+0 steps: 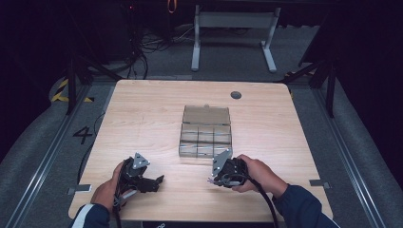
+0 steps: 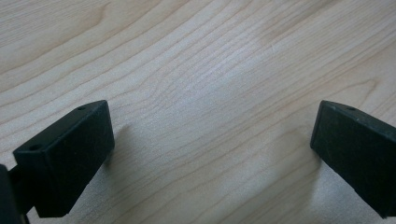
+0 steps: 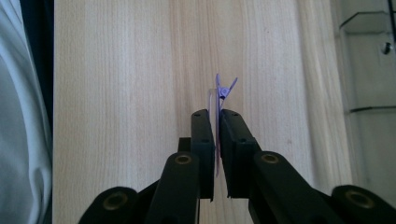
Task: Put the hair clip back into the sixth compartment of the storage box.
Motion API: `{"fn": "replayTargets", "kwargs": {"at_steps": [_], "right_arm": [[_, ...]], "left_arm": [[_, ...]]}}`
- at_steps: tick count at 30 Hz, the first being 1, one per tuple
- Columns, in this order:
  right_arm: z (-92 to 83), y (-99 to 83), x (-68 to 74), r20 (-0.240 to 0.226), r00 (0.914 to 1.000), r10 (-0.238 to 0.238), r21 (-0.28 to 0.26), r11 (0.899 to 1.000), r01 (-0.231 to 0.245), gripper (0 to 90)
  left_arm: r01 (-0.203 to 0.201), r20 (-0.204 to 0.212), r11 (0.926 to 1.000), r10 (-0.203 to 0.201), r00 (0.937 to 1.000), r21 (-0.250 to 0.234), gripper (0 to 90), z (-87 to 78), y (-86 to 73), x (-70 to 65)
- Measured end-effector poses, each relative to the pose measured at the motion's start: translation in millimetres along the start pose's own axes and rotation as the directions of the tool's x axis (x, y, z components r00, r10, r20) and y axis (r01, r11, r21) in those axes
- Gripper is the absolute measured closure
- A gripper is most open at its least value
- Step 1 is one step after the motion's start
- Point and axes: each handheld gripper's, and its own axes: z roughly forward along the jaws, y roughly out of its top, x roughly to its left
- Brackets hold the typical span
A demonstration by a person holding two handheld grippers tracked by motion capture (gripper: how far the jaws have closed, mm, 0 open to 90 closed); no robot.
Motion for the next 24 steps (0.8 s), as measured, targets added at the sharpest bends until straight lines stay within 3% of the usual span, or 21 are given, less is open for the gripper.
{"fn": "replayTargets", "kwargs": {"at_steps": [12,24], "right_arm": [[-22.8,-13.3,-14.2,0.049,0.9985,0.026,-0.035,0.999,-0.025,84.9],[-41.6,-14.3,-22.6,0.061,0.9978,0.025,-0.064,0.998,-0.021,84.9]], "left_arm": [[0.004,0.002,1.0,-0.004,1.0,0.001,0.0,0.0,-0.1,-0.2],[0.0,0.0,1.0,0.0,1.0,0.0,0.0,0.0,0.0,0.0]]}}
